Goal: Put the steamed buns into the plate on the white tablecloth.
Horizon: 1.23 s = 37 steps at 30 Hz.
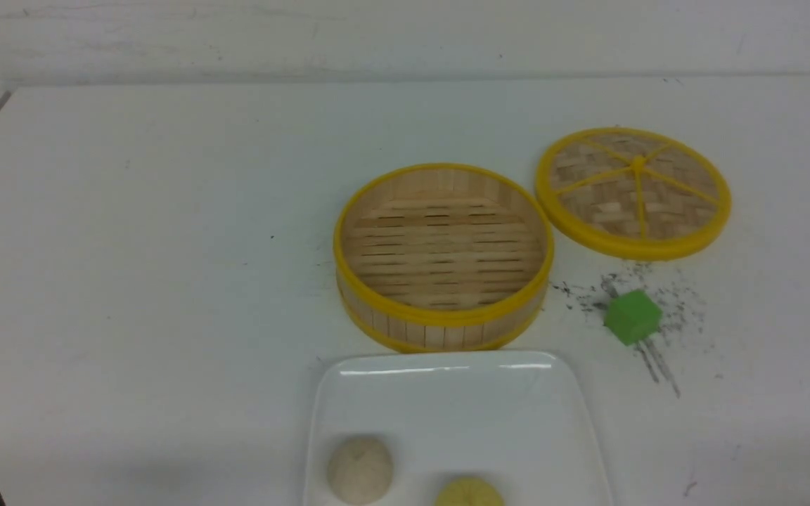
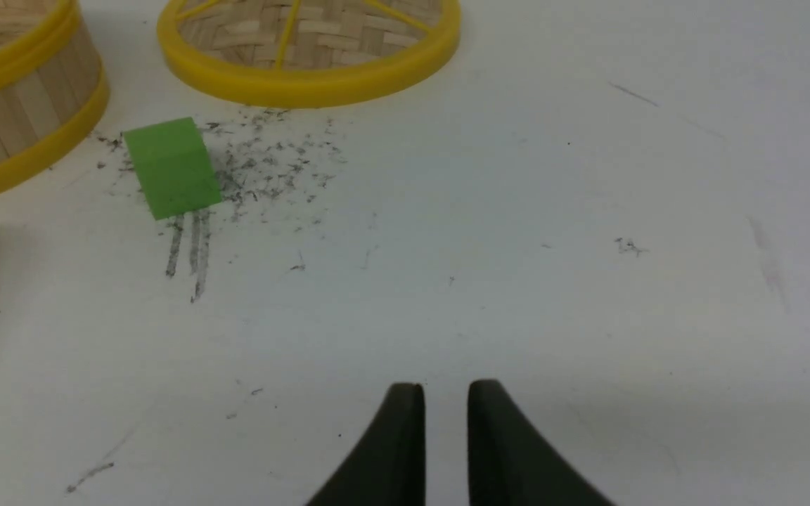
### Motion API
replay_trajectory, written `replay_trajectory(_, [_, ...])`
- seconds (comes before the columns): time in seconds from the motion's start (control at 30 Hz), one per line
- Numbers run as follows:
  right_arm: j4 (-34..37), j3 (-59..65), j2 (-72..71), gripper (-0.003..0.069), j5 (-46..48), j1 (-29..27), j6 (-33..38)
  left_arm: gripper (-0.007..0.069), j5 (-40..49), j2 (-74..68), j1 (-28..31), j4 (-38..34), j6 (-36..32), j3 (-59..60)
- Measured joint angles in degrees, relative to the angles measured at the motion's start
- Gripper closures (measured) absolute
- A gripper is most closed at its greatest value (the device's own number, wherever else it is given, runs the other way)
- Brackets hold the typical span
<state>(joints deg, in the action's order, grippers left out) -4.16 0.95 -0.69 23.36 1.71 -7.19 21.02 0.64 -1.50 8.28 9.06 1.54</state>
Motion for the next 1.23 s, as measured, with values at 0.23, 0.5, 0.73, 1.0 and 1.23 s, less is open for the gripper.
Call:
replay_trajectory(0.23, [0.0,0.0,0.0,0.0539,0.0,0.0,0.0,0.0539,0.1,0.0,0.0,0.2,0.0,0.0])
replay_trajectory(0.5, [0.0,0.0,0.0,0.0539,0.0,0.0,0.0,0.0535,0.2,0.0,0.0,1.2,0.0,0.0])
replay_trajectory(0.73, [0.0,0.0,0.0,0.0539,0.0,0.0,0.0,0.0533,0.2,0.0,0.0,1.4,-0.1,0.0])
replay_trajectory(1.0, [0.0,0.0,0.0,0.0539,0.0,0.0,0.0,0.0522,0.2,0.0,0.0,2.4,-0.2,0.0])
replay_trajectory(1.23, [0.0,0.0,0.0,0.0539,0.0,0.0,0.0,0.0519,0.2,0.0,0.0,2.6,-0.2,0.0])
